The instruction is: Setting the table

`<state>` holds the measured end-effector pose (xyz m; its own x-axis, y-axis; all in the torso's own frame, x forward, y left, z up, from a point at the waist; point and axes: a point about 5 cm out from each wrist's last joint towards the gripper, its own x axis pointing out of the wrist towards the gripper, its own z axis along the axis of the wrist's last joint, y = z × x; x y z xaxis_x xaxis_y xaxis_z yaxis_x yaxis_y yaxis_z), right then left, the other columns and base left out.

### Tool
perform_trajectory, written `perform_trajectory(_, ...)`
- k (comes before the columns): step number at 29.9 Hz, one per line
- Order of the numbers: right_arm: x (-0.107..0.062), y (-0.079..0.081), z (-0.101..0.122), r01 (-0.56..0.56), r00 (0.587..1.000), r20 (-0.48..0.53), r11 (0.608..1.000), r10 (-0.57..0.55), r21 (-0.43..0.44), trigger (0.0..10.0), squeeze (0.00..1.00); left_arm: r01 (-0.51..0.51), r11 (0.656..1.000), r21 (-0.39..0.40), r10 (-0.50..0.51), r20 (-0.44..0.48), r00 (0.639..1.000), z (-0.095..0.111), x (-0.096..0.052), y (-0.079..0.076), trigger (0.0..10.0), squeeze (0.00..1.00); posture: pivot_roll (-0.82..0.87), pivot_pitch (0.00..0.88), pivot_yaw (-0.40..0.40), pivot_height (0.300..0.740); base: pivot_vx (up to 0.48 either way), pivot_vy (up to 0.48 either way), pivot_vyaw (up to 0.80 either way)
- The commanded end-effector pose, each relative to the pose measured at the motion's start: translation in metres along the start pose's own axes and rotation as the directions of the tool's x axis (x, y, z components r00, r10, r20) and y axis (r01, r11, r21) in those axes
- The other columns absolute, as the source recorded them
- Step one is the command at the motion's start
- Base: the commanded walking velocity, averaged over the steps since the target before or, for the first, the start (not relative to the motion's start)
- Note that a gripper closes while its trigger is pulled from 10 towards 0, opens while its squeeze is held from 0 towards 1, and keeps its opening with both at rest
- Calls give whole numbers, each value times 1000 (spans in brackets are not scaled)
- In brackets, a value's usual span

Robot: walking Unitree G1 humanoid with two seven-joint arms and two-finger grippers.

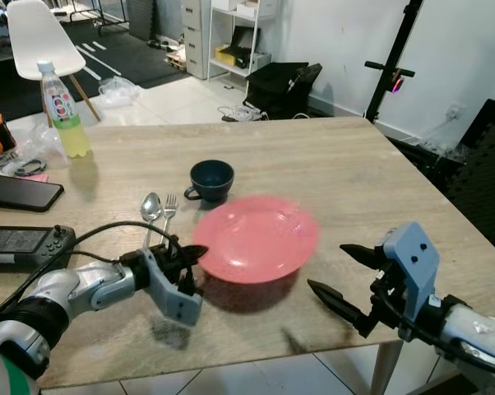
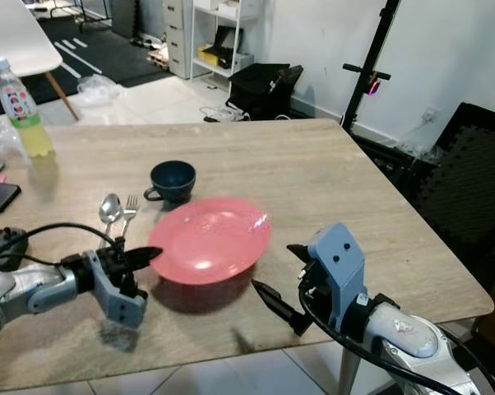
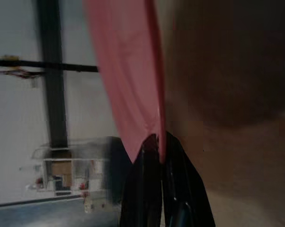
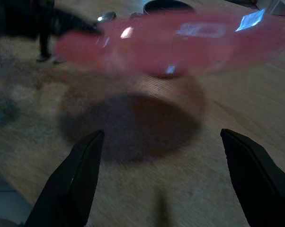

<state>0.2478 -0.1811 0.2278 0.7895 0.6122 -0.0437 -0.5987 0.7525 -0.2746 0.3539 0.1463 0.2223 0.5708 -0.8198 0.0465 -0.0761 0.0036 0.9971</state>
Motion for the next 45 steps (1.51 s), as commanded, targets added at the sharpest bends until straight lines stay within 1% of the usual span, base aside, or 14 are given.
perform_trajectory(1,-4,1,1,-5,1000,2,1000,5,7,10000,0,-32,999,-6,33,45,998,5,3,10,10000,0,61,126,7,740,0,0,0)
perform_trajectory(10,-8,-21,17,77,994,80,997,-78,9,10000,0,-24,999,40,20,80,997,3,5,31,10000,0,68,122,16,740,0,0,0)
perform_trajectory(21,-2,-20,19,117,964,206,963,-169,243,10000,0,88,993,81,-93,58,994,-8,-4,43,10000,0,75,116,27,740,0,0,0)
perform_trajectory(23,-1,-22,18,173,955,201,960,-218,218,10000,0,92,994,66,-96,57,994,-9,-5,45,10000,0,75,116,27,740,0,0,0)
perform_trajectory(26,2,-27,19,347,923,187,937,-336,-32,10000,0,102,995,8,-102,45,994,-13,-11,55,10000,0,68,118,34,740,0,0,0)
perform_trajectory(27,2,-27,19,347,923,187,937,-336,-32,10000,0,102,995,8,-102,45,994,-13,-11,55,10000,0,68,118,34,740,0,0,0)
perform_trajectory(29,5,-27,11,345,901,153,884,-406,315,10000,0,75,997,26,-76,32,997,-17,-15,76,10000,0,72,114,33,740,0,0,0)
perform_trajectory(30,5,-27,11,345,901,153,884,-406,315,10000,0,75,997,26,-76,32,997,-17,-15,76,10000,0,72,114,33,740,0,0,0)
perform_trajectory(34,15,-18,8,217,893,184,750,-411,625,10000,0,85,988,132,-89,25,996,-18,-14,79,10000,0,84,113,28,740,0,0,0)
perform_trajectory(37,22,-18,16,141,879,230,689,-418,711,10000,0,100,987,128,-106,36,994,-16,-12,75,10000,0,83,109,29,740,0,0,0)
perform_trajectory(41,24,-18,21,92,876,271,689,-399,719,10000,0,101,986,132,-107,36,994,-15,-11,74,10000,0,84,109,27,740,0,0,0)
perform_trajectory(42,23,-19,23,89,874,279,695,-398,713,10000,0,110,986,127,-115,32,993,-15,-11,73,10000,0,84,109,27,740,0,0,0)
perform_trajectory(43,18,-22,34,102,881,309,781,-359,616,10000,0,119,985,126,-124,31,992,-15,-10,69,10000,0,77,111,26,740,0,0,0)
perform_trajectory(45,16,-23,38,85,881,323,787,-345,611,10000,0,117,985,127,-122,33,992,-15,-9,68,10000,0,77,111,26,740,0,0,0)
